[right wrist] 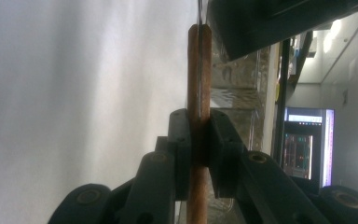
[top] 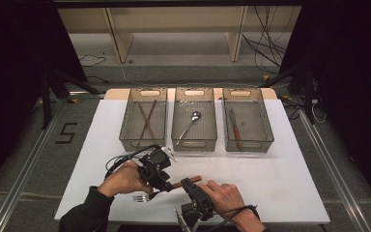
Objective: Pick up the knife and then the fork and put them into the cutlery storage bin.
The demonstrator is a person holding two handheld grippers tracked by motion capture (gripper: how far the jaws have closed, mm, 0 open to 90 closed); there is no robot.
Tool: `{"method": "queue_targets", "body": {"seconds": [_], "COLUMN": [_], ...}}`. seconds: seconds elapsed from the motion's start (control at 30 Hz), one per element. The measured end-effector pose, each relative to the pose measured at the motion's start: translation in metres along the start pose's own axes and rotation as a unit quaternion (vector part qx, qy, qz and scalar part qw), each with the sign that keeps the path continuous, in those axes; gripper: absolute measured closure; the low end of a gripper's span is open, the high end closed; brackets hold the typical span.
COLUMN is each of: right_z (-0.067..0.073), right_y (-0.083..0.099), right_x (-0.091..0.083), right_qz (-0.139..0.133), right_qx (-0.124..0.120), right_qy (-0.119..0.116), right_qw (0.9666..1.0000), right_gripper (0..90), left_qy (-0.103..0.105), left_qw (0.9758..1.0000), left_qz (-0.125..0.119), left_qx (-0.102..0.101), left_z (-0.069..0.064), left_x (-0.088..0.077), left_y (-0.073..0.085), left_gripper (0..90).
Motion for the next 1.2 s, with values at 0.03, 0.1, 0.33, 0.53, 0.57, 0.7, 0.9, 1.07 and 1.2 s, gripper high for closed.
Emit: {"method": "queue_targets", "body": {"seconds": [0.03,0.1,0.33,0.53,0.57,0.7,0.9,1.07,1.2], "right_z": [-0.001,-0.002,-0.011,-0.024,-0.028,-0.040,-0.072,-0.106,-0.130], "right_y": [0.001,0.005,0.020,0.042,0.046,0.063,0.094,0.124,0.148], "right_x": [0.000,-0.001,-0.005,-0.011,-0.013,-0.019,-0.030,-0.030,-0.027], "right_qz": [-0.002,0.003,0.010,0.028,0.033,0.039,0.053,0.060,0.054], "right_qx": [0.003,0.006,0.024,0.058,0.060,0.103,0.228,0.373,0.495], "right_qy": [0.002,0.003,0.012,0.020,0.026,0.021,0.013,-0.008,-0.035], "right_qw": [1.0000,1.0000,0.9996,0.9977,0.9973,0.9937,0.9721,0.9260,0.8664], "right_gripper": [81.3,81.3,81.3,81.3,81.2,81.3,81.2,81.2,81.2], "left_qy": [-0.014,-0.035,-0.075,-0.118,-0.128,-0.152,-0.189,-0.206,-0.214], "left_qw": [0.9999,0.9991,0.9942,0.9854,0.9828,0.9744,0.9592,0.9441,0.9310], "left_qz": [-0.005,-0.019,-0.059,-0.092,-0.100,-0.129,-0.172,-0.226,-0.266], "left_qx": [-0.007,-0.017,-0.049,-0.081,-0.087,-0.104,-0.120,-0.124,-0.129], "left_z": [0.003,0.009,0.026,0.043,0.047,0.058,0.063,0.058,0.054], "left_x": [-0.003,-0.009,-0.030,-0.045,-0.048,-0.056,-0.063,-0.060,-0.056], "left_y": [-0.001,-0.003,-0.001,0.004,0.005,0.010,0.025,0.036,0.039], "left_gripper": [43.9,39.7,33.0,27.9,27.0,25.9,22.8,21.2,19.2]}}
Point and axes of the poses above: each handheld gripper's, and its own axes: x roughly forward along the jaws, y roughly out of its underside, z roughly to its left, the point moved 9 cm from there along x, roughly forward along the jaws, and after that the axes turned 13 degrees about x, right-handed, at the moved point
